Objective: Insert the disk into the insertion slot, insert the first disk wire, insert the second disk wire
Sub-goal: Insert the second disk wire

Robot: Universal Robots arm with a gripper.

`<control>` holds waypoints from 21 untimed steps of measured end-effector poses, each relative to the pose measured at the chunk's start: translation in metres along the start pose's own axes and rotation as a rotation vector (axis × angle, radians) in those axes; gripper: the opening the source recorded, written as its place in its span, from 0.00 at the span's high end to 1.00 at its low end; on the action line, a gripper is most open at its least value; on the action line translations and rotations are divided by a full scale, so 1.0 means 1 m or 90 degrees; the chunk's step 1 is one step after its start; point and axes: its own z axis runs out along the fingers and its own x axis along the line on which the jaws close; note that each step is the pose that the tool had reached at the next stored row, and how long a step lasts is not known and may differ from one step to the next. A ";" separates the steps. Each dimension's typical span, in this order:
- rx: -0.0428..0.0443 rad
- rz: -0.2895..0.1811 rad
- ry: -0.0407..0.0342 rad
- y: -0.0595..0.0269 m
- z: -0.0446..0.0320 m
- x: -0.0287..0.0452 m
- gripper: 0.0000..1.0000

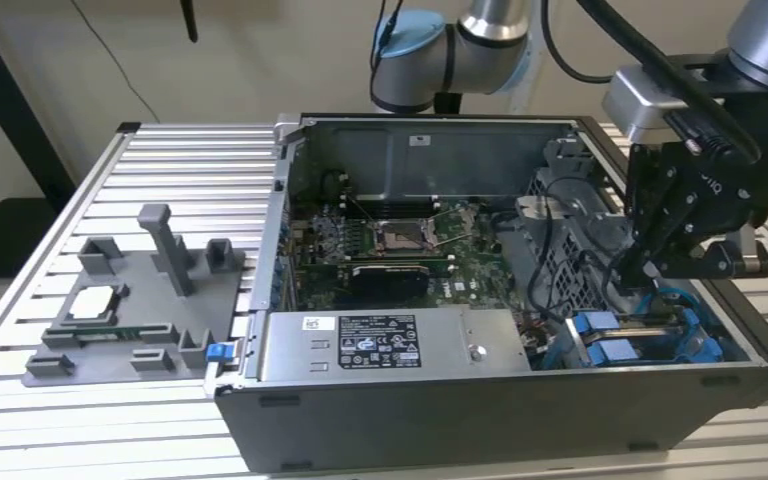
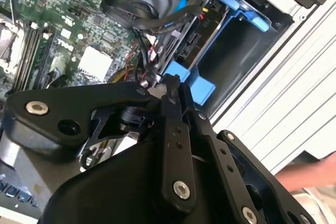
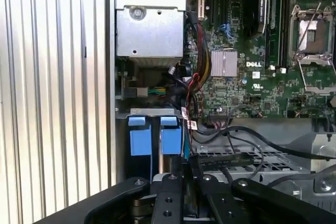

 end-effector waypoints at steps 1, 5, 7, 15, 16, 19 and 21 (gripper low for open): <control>0.0000 0.000 0.0017 0.0000 0.0007 0.0001 1.00; 0.0000 0.000 0.0064 0.0000 0.0026 0.0004 1.00; 0.0001 0.000 0.0064 0.0000 0.0026 0.0004 1.00; -0.0026 0.001 0.0065 -0.0002 0.0041 0.0005 1.00; -0.0061 0.001 0.0066 -0.0007 0.0049 0.0006 1.00; -0.0179 0.002 0.0069 -0.0034 0.0067 0.0007 1.00; -0.0247 0.002 0.0070 -0.0065 0.0082 0.0007 1.00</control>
